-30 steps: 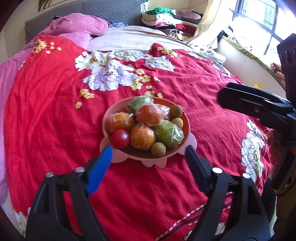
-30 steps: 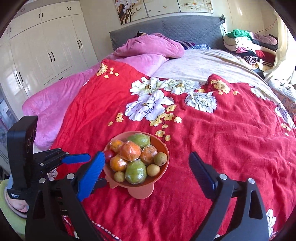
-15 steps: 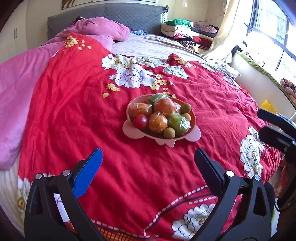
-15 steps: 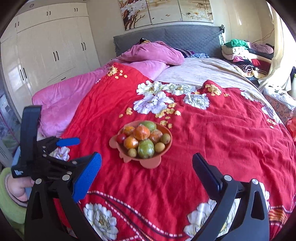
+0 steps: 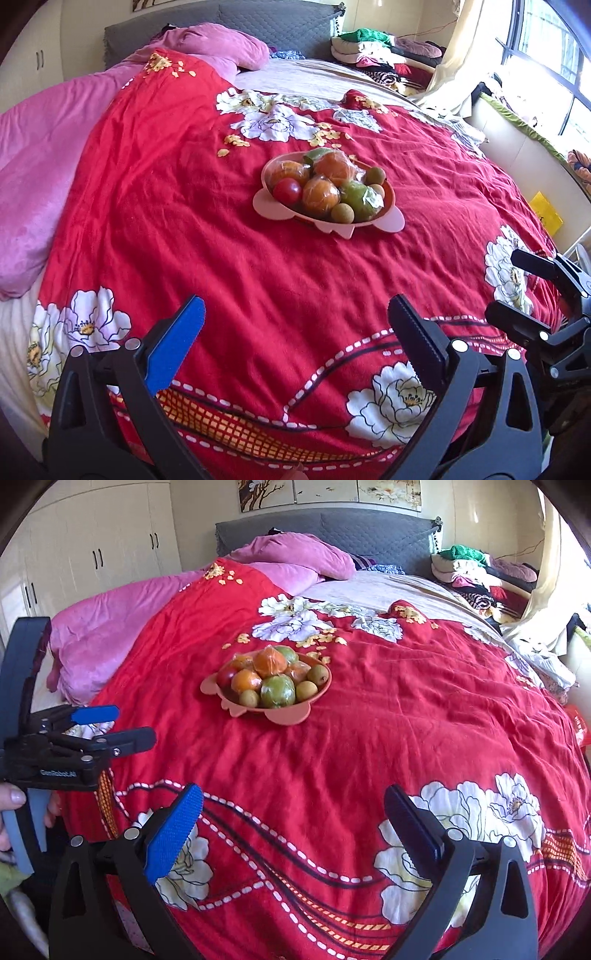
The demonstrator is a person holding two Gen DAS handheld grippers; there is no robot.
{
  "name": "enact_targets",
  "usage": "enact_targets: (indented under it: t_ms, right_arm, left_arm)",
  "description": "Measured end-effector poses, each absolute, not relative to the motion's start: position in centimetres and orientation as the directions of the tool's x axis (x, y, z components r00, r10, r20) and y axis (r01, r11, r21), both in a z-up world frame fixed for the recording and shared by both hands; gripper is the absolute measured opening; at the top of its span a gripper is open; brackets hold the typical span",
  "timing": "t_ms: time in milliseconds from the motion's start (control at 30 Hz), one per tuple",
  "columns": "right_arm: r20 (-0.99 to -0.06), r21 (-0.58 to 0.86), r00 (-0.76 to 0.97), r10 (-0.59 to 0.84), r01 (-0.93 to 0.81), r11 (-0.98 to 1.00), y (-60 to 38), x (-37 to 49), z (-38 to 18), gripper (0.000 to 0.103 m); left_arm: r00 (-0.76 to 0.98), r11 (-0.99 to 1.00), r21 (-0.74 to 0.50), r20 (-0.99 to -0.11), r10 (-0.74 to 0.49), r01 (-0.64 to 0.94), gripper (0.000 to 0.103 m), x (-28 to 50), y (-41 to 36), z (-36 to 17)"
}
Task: Organize fruits
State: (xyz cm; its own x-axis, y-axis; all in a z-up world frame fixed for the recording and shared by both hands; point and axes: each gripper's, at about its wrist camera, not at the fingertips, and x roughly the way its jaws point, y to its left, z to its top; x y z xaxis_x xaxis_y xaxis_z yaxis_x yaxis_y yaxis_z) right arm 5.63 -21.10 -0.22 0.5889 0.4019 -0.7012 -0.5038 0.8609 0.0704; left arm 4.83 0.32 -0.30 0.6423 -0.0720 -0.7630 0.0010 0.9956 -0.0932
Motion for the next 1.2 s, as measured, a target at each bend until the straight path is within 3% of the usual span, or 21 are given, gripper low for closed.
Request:
enact_targets:
  t_ms: [1200]
  right_arm:
    - [-0.712, 0.067, 0.585, 0.388, -0.494, 0.867, -21.38, 5.94, -0.28, 0.098]
  left_arm:
    - [0.640, 0.996, -0.087, -0.766, -0.061, -0.009, 0.093, 3.82, 0.24, -0.04]
